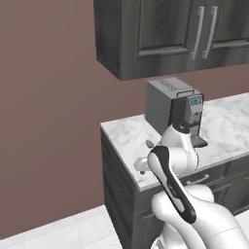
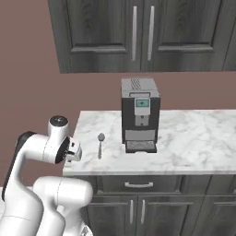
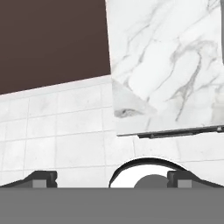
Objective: Take the fork and place it on the left side of the plate. Then take the spoon and place it on the right side of the plate. Make sure they're directly next to the plate.
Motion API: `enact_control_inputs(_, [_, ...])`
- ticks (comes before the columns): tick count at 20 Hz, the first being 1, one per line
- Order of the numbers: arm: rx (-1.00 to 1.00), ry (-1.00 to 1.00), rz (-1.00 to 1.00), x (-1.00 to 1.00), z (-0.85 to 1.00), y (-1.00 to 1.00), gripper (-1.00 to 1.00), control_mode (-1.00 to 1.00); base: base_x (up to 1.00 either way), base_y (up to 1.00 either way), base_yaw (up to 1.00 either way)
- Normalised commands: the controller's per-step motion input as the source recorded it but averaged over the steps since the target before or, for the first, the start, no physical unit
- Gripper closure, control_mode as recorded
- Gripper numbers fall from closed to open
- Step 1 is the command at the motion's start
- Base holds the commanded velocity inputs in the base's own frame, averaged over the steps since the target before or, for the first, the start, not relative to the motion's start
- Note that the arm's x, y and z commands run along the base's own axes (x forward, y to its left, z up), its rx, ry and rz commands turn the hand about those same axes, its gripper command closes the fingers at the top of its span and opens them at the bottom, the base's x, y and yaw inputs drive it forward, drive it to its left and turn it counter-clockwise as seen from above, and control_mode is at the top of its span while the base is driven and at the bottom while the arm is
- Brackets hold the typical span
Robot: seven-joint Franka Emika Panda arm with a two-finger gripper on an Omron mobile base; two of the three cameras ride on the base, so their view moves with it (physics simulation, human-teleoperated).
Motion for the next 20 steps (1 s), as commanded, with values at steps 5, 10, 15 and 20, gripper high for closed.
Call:
enact_control_inputs(5, [0.00, 0.00, 0.00, 0.00, 0.00, 0.00, -1.00, 1.00, 0.50, -0.42, 0.14])
enact_control_inputs(10, [0.00, 0.00, 0.00, 0.00, 0.00, 0.00, -1.00, 1.00, 0.27, -0.27, 0.09])
enact_control_inputs(15, [0.00, 0.00, 0.00, 0.00, 0.00, 0.00, -1.00, 1.00, 0.08, -0.02, 0.01])
enact_control_inputs(20, [0.00, 0.00, 0.00, 0.00, 0.00, 0.00, -1.00, 1.00, 0.00, 0.00, 0.00])
